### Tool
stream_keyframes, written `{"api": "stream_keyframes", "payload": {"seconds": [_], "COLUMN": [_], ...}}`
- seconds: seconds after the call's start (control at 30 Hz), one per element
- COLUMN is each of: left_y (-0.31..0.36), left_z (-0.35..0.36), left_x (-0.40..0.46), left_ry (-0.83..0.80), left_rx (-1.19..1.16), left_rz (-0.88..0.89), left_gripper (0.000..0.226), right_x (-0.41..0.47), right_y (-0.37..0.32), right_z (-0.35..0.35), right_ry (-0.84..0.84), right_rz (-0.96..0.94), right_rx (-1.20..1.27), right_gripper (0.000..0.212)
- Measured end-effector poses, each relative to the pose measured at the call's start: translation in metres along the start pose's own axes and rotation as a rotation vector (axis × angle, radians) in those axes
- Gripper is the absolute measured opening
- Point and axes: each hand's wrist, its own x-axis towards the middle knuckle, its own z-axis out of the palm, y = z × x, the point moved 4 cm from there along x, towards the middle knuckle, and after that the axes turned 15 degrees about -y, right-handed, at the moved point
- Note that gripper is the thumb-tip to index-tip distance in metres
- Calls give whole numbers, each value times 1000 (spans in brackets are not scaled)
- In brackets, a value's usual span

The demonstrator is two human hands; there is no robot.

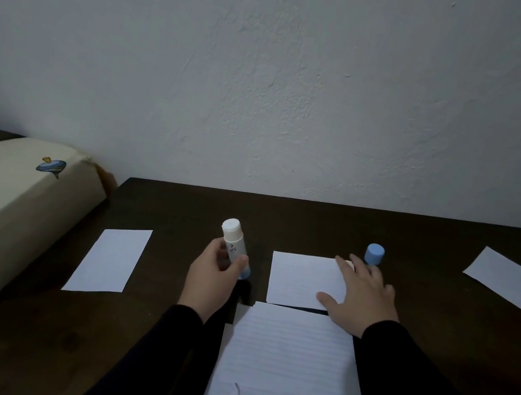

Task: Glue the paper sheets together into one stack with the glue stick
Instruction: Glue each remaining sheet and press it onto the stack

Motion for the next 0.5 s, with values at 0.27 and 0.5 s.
{"api": "stream_keyframes", "payload": {"seconds": [0.27,0.5], "left_y": [1,4], "left_z": [7,12], "left_x": [0,8], "left_ry": [-25,-44], "left_rx": [60,19], "left_rz": [38,65], "left_gripper": [28,36], "right_x": [8,10], "right_y": [-6,-3], "right_z": [12,10], "right_ry": [-155,-156], "right_rz": [-106,-47], "right_rx": [-127,-79], "right_gripper": [62,72]}}
